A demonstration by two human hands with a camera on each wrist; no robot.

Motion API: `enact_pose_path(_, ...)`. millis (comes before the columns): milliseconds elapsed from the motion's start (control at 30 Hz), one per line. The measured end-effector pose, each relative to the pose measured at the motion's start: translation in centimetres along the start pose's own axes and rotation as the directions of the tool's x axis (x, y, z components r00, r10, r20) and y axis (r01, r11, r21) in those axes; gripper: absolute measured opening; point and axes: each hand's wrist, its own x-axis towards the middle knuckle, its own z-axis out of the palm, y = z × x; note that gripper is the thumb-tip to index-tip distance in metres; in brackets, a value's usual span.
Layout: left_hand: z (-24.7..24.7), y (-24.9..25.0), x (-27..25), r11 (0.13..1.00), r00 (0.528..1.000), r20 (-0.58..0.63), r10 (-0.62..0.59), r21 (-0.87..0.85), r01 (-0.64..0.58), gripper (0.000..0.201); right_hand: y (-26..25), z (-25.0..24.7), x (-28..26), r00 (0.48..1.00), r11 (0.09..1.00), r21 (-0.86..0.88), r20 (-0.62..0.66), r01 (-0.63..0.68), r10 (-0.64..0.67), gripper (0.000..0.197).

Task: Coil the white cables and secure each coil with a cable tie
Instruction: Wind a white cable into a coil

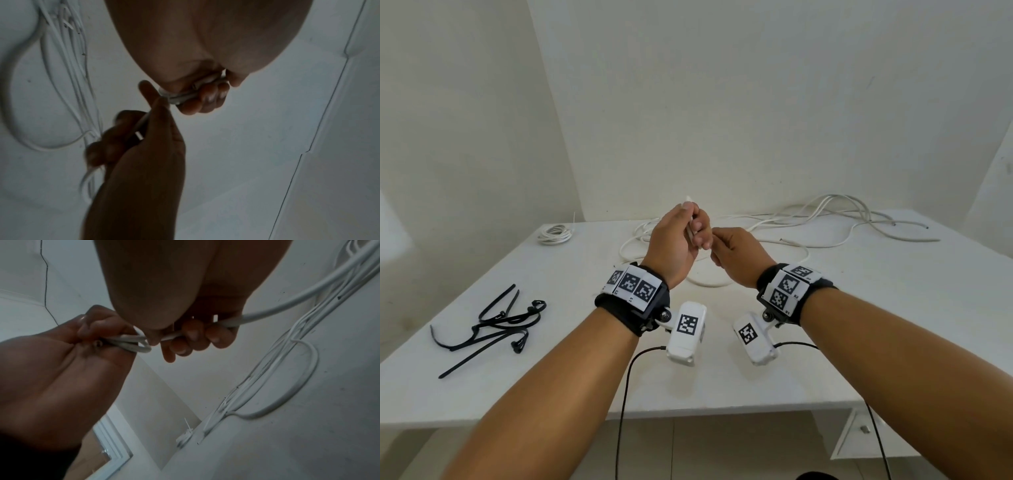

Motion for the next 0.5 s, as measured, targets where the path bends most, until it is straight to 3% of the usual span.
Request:
enact_pose_path(100,-0.1,0.5,1.1,0.996,0.991,-0.104,0.082,-0.016,-0.084,0.030,0.1,0.7,-0.5,0.998,0.998,-0.055,0.068,-0.009,0.013,0.041)
enact_pose_path(200,-0.5,0.4,2.1,0.966,0.973,-0.159,0.165,0.225,-0.127,0.028,-0.2,1.4,-1.0,0.996,0.993,-0.121,0.085,0.012,-0.001,0.043)
enact_pose_path(300,-0.5,-0.7,1.9,0.846,0.972,-0.130,0.196,0.523,-0.101,0.023,-0.6,1.6,-0.8,0.992,0.966,-0.257,0.125,0.026,0.007,0.043)
enact_pose_path(500,-2.2,-1.4,2.4,0.612,0.989,-0.019,0.143,0.787,-0.074,0.022,-1.0,1.0,-1.0,0.975,0.910,-0.398,0.221,0.118,-0.029,0.026)
